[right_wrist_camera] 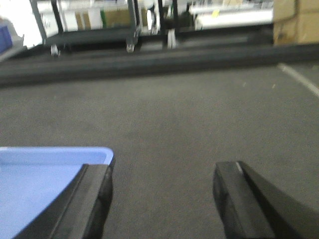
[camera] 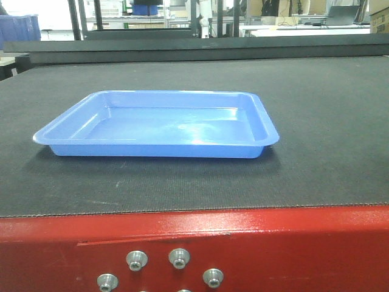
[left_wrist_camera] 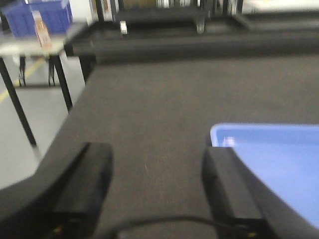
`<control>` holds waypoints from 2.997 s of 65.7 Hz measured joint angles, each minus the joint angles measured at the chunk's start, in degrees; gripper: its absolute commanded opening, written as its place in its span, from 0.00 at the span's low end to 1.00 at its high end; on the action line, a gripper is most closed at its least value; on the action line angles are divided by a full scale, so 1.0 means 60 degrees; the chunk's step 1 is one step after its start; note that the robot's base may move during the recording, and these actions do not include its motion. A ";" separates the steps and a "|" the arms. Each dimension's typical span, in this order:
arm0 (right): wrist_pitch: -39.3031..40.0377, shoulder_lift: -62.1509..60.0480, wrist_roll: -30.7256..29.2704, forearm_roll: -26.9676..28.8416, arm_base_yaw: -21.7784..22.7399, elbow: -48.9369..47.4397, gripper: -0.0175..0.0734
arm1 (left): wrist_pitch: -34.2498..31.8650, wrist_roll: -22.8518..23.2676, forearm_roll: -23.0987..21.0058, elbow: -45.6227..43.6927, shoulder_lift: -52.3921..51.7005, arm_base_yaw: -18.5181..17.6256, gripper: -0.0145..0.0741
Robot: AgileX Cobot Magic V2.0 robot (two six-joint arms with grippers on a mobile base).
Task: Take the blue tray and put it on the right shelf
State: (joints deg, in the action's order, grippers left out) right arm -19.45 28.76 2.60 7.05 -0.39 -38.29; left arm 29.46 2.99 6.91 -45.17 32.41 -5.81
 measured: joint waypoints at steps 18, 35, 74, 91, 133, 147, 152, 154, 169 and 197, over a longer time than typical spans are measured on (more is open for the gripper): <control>-0.1821 0.3898 0.0016 0.0151 -0.2748 -0.3166 0.82 | 0.1957 -0.0899 -0.1233 -0.2322 0.3096 -0.0587 0.66; -0.4775 0.8527 0.0283 0.0125 -0.3999 -0.6674 0.82 | 0.3824 -0.1009 -0.1710 -0.4556 0.6348 -0.0871 0.66; -0.6759 1.4402 0.3041 -0.1506 -0.3918 -1.0745 0.82 | 0.4628 -0.0499 -0.1710 -0.7810 1.1837 -0.0890 0.66; -0.6511 1.4861 0.3109 -0.1568 -0.3758 -1.0787 0.82 | 0.4554 -0.0448 -0.2092 -0.8413 1.3097 -0.0890 0.66; -0.6205 1.5625 0.3134 -0.1466 -0.3758 -1.0787 0.52 | 0.4267 -0.0395 -0.2209 -0.8463 1.4196 -0.1291 0.49; -0.6205 1.5607 0.3250 -0.1423 -0.3738 -1.0824 0.26 | 0.4188 -0.0344 -0.2045 -0.8463 1.4242 -0.1252 0.12; -0.6225 1.5607 0.3273 -0.1423 -0.3738 -1.0824 0.26 | 0.4173 -0.0227 -0.2132 -0.8485 1.4242 -0.1229 0.11; -0.6225 1.5607 0.3273 -0.1423 -0.3738 -1.0824 0.26 | 0.4173 -0.0228 -0.2132 -0.8485 1.4242 -0.1229 0.12; -0.6505 1.5157 0.3273 -0.1384 -0.3722 -1.0786 0.26 | 0.5177 -0.0092 -0.1985 -0.9045 1.4222 -0.1229 0.12; -0.7472 1.2258 0.3273 -0.1432 -0.3883 -1.0514 0.26 | 0.6731 0.0454 -0.1762 -0.9430 1.1378 -0.1355 0.12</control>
State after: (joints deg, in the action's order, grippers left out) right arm -64.28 102.31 22.24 -1.54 -23.69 -101.38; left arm 69.84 5.72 -3.67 -101.75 100.69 -13.94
